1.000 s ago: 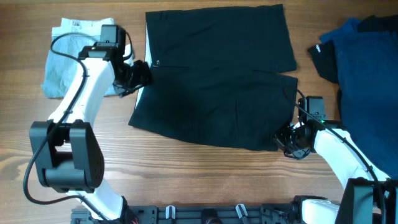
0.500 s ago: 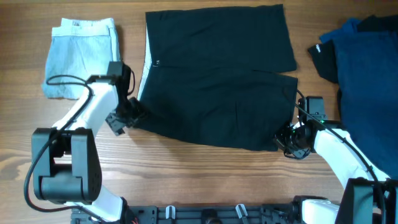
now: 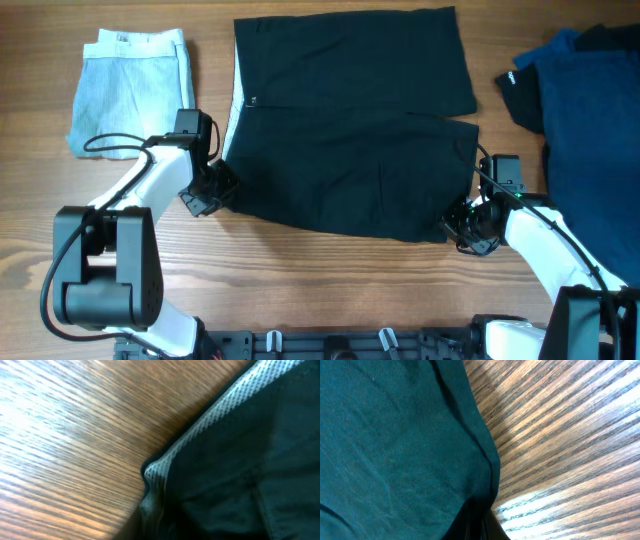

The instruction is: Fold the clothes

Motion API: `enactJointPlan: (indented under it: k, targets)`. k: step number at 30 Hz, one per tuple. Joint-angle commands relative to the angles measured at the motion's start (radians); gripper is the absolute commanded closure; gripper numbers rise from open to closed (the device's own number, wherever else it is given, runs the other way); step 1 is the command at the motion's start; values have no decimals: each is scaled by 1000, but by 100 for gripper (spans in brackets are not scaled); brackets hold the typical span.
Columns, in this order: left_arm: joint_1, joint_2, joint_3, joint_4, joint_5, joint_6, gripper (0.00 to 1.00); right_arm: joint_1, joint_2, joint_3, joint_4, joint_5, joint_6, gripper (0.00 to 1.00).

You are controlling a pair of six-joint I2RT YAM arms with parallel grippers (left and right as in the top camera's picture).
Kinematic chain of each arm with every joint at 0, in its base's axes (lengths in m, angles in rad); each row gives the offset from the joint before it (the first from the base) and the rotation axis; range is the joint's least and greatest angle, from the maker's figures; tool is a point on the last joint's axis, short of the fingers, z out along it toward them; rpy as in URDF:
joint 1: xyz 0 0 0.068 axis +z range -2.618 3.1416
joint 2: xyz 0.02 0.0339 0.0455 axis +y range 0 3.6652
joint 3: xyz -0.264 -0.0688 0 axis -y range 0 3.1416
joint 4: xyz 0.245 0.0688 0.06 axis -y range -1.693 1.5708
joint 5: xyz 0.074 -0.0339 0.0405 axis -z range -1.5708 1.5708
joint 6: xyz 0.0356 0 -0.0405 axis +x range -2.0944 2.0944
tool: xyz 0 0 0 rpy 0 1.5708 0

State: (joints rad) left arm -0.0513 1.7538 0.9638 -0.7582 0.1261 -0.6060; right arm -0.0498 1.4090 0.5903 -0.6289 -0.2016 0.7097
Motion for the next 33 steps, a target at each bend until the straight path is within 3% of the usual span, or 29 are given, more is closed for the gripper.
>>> enactJointPlan:
  k: [1, 7, 16, 20, 27, 33]
  targets:
    - [-3, 2, -14, -17, 23, -1, 96, 6, 8, 3, -6, -1, -3, 96]
    - [-3, -97, 3, -112, 21, 26, 96, 6, 8, 265, -314, 74, -57, 96]
    - [-9, -359, 3, -424, 18, 26, 96, 6, -86, 365, -459, 79, -88, 96]
    - [-94, -451, 3, -490, 19, 25, 96, 6, -147, 521, -574, 79, -167, 96]
    - [-106, -491, 159, -452, -113, 21, 96, 6, -39, 829, -591, 84, -194, 96]
    - [-68, -491, 283, -153, -200, 21, 96, 6, 189, 1003, -485, 136, -240, 96]
